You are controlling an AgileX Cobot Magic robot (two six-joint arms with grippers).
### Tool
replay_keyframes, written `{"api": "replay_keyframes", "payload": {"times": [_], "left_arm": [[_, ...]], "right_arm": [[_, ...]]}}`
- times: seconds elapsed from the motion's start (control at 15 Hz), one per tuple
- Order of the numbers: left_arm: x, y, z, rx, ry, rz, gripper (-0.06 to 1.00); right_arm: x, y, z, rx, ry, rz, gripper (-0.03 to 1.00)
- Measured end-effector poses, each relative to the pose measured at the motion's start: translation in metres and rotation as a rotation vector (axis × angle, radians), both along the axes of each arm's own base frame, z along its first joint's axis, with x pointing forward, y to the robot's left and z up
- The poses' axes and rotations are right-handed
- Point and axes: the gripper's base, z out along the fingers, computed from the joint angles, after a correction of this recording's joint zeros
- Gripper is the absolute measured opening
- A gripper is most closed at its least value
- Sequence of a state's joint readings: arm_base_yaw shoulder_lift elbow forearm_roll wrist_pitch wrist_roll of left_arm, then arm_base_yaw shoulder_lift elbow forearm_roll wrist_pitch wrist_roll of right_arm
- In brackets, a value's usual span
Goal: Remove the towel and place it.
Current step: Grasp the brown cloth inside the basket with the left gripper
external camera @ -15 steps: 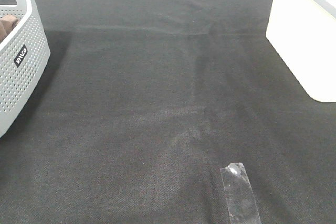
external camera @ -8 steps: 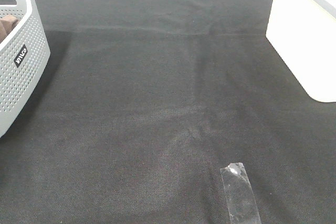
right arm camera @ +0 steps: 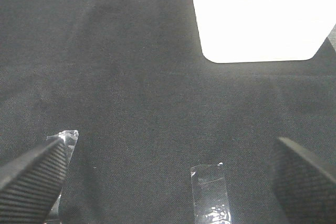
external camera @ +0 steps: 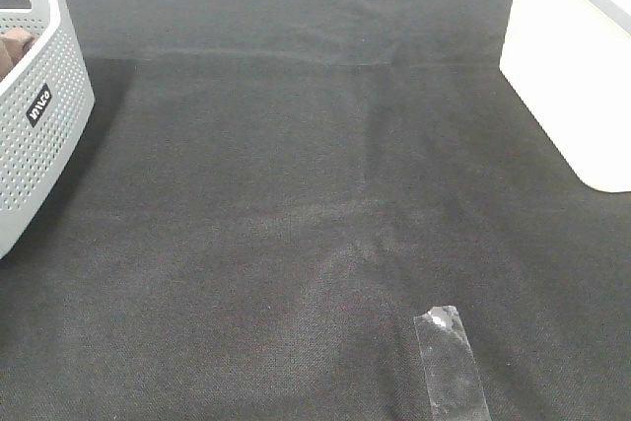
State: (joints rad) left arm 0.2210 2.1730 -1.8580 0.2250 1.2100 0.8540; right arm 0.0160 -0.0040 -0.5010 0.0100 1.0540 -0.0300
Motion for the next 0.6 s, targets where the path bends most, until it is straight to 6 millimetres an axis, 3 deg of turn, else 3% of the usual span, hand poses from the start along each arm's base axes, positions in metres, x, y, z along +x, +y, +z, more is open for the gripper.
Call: {"api": "replay_keyframes", "payload": {"times": [0.2,0.6], "left_arm": [[-0.002,-0.003,0.014,-0.028,-0.048,0.039,0.0],[-0.031,-0.022,0.112,-0.088,-0.297,0.078,0.0]], "right_arm": [[0.0,0.0,0.0,0.0,0.0,0.0,0.96],[0.0,0.0,0.0,0.0,0.0,0.0,0.96]]}}
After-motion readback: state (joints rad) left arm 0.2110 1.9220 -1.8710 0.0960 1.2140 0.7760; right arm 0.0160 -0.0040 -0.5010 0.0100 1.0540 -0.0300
